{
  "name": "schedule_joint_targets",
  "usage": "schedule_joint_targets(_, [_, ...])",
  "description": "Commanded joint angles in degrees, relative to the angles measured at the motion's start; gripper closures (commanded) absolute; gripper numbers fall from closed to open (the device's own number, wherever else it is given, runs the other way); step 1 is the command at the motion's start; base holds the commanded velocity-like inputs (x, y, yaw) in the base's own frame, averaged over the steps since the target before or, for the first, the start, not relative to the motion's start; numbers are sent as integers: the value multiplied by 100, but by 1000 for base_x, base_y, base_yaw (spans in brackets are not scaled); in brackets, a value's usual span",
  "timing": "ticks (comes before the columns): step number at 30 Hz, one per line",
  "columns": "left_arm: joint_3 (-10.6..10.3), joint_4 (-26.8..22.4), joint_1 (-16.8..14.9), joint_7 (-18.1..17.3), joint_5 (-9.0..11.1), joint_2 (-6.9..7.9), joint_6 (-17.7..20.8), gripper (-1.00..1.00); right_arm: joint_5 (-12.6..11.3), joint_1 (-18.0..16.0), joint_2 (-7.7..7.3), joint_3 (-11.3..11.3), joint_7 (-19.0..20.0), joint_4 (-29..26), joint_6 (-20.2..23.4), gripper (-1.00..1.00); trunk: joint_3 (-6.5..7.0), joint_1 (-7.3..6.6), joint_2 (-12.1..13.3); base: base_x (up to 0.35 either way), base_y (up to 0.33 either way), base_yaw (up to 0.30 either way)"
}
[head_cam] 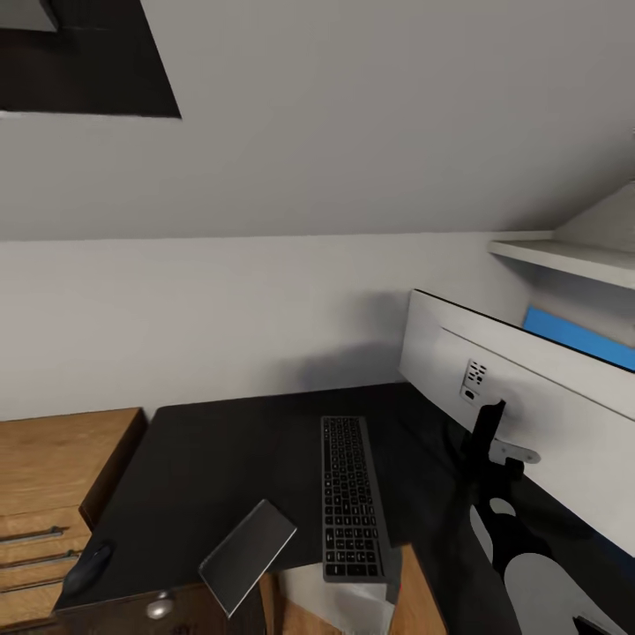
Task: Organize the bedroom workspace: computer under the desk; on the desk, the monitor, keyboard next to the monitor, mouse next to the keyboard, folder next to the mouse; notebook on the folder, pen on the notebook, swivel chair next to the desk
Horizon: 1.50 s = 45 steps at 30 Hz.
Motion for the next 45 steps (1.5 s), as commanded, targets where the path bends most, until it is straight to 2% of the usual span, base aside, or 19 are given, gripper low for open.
schedule_joint_targets(1, [-49, 3, -3, -1, 47, -1, -17, -100, 35, -11, 3, -43, -27, 7, -26, 100, -7, -2, -6, -227, 0, 0])
schedule_joint_targets(45, [-46, 3, -3, -3, 47, 2, -18, -100, 35, -10, 1, -23, 8, 7, -47, 100, -7, -2, -6, -256, 0, 0])
